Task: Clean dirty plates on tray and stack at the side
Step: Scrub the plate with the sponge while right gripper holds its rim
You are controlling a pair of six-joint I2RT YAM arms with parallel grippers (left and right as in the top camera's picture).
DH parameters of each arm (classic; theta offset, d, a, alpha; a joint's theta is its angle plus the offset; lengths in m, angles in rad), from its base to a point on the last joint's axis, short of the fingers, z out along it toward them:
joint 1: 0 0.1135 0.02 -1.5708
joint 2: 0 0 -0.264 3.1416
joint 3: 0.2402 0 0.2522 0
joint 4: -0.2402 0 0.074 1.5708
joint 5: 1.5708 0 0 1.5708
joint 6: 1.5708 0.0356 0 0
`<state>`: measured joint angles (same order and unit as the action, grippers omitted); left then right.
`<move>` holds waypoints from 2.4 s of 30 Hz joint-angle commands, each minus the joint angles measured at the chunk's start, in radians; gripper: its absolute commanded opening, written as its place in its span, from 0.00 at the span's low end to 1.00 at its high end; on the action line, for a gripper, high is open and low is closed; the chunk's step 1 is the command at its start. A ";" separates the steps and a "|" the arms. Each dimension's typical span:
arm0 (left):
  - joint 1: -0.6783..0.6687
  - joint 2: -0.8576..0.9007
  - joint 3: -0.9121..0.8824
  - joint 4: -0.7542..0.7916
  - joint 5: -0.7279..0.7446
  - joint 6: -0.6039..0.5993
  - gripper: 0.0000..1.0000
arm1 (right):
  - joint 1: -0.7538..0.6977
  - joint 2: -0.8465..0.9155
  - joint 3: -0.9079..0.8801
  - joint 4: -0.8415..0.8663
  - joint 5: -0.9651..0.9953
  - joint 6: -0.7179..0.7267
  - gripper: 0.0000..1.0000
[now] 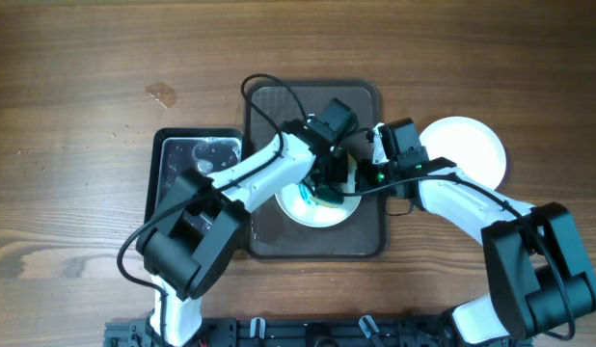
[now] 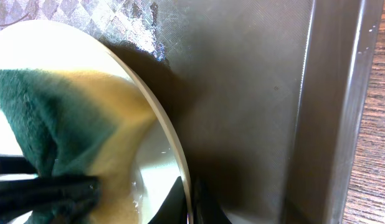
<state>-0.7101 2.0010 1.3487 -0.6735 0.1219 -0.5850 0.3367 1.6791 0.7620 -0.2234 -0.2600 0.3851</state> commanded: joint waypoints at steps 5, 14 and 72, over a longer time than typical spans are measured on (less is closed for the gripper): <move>0.014 -0.004 -0.029 -0.060 -0.023 -0.006 0.04 | 0.002 0.024 -0.018 -0.025 0.012 0.011 0.04; 0.092 -0.066 -0.028 -0.273 -0.393 -0.021 0.04 | 0.002 0.024 -0.018 -0.024 0.012 0.011 0.04; 0.026 0.065 -0.029 0.140 0.280 -0.026 0.04 | 0.014 0.024 -0.018 -0.051 -0.003 0.010 0.04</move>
<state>-0.6556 2.0266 1.3270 -0.5362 0.3141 -0.6014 0.3248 1.6772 0.7670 -0.2489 -0.2604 0.4339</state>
